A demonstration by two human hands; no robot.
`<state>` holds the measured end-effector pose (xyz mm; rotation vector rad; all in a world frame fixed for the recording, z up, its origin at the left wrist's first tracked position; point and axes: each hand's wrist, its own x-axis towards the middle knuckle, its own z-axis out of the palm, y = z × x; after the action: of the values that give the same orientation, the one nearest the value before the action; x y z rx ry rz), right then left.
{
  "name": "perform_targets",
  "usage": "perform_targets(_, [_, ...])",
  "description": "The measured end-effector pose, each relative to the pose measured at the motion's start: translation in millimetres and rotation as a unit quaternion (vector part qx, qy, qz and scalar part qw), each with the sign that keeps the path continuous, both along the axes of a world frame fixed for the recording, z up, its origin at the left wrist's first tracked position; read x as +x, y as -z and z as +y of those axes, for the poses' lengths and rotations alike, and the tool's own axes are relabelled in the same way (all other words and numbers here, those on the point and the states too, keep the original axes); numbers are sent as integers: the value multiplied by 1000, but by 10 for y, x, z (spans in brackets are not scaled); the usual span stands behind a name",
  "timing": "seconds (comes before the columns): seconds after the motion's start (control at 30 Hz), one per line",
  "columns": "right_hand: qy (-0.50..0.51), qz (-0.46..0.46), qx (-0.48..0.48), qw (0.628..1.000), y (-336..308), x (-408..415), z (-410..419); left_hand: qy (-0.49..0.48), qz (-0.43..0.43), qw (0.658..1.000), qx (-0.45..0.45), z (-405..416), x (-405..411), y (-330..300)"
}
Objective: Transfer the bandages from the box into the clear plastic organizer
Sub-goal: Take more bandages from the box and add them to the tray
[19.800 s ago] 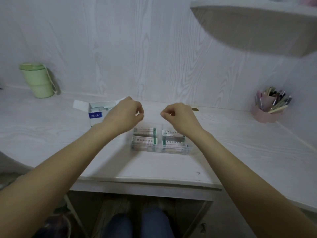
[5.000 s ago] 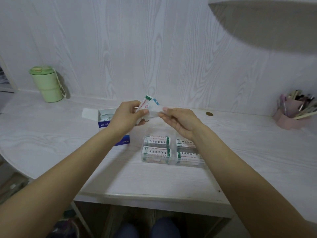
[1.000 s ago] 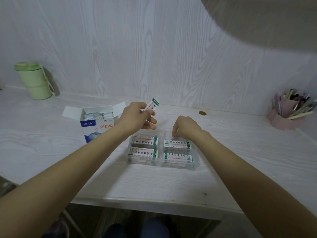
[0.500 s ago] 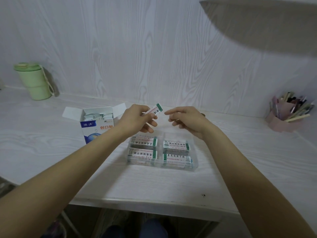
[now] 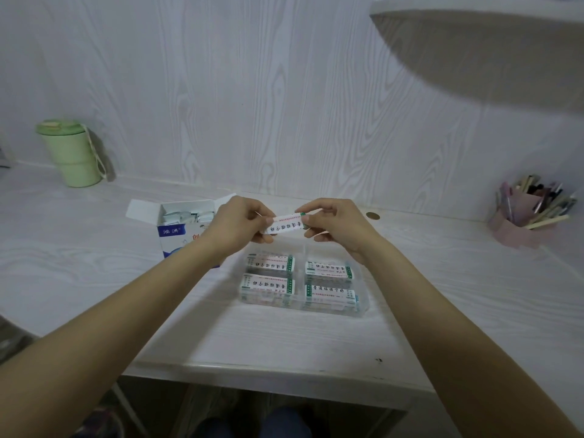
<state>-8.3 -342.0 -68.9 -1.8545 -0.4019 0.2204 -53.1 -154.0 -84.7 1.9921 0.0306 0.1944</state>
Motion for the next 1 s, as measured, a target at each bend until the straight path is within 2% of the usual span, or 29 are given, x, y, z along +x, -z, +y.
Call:
perform_targets(0.07, [14,-26,-25,999,3,5,63,-8,-13,999,32,-1,-21,-9])
perform_targets(0.17, [74,-68,-88,991,53,67,144,-26,-25,986,162,-5,-50,-32])
perform_targets(0.23, [102,-83,-146,980,109,109,187,-8,15,976,218,-2,-69,-32])
perform_targets(0.33, [93,-70,-210,971,194,141,275,26,83,963,254,16,-63,19])
perform_targets(0.43, [75,-71,-271,957,272,170,385,8,106,961,256,59,-41,80])
perform_targets(0.7, [58,-131,-444,884,330,195,575,-5,140,972,190,137,-32,97])
perform_targets(0.83, [40,-145,-483,863,339,207,628,-13,145,973,179,132,-34,70])
perform_targets(1.0, [21,-150,-490,859,352,235,650,-9,137,976,169,110,-46,30])
